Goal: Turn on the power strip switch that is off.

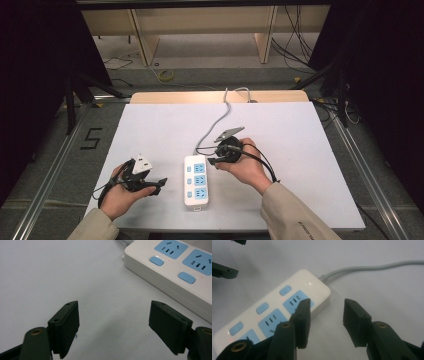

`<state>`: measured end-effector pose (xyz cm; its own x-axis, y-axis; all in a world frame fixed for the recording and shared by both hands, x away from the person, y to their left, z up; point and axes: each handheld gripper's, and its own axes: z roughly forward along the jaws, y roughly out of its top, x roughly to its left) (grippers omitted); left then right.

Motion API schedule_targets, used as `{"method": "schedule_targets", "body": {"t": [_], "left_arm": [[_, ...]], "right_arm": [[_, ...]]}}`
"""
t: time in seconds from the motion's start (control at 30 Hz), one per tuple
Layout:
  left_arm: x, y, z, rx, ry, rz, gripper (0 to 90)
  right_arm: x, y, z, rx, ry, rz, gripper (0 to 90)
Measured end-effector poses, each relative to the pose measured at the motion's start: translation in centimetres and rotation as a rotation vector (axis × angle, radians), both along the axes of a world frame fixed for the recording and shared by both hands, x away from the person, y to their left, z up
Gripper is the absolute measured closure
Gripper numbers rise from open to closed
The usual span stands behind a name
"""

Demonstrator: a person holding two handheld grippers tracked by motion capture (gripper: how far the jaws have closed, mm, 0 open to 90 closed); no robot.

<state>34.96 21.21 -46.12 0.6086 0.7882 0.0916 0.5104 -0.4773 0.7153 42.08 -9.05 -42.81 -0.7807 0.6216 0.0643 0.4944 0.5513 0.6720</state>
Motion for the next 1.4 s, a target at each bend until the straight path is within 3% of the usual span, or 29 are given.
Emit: {"method": "schedule_targets", "body": {"t": [0.33, 0.6, 0.8, 1.07, 1.4], "left_arm": [[0.1, 0.0, -0.1, 0.007, 0.004, -0.001, 24.3], [0.1, 0.1, -0.2, 0.000, 0.005, 0.009, 24.2], [0.0, 0.2, -0.1, -0.001, 0.005, 0.007, 24.1], [-0.1, 0.2, -0.1, -0.008, 0.004, 0.003, 23.9], [-0.1, 0.1, -0.1, -0.009, 0.000, -0.003, 23.6]], "right_arm": [[-1.1, -5.7, 0.0, 0.024, -0.029, -0.056, 50.3], [-2.6, -11.2, -0.2, 0.103, -0.055, -0.131, 43.0], [-4.0, -14.2, -0.7, 0.137, -0.102, -0.159, 40.6], [-5.6, -16.4, -1.2, 0.174, -0.140, -0.191, 39.3], [-7.1, -18.2, -1.9, 0.173, -0.152, -0.220, 37.4]]}}
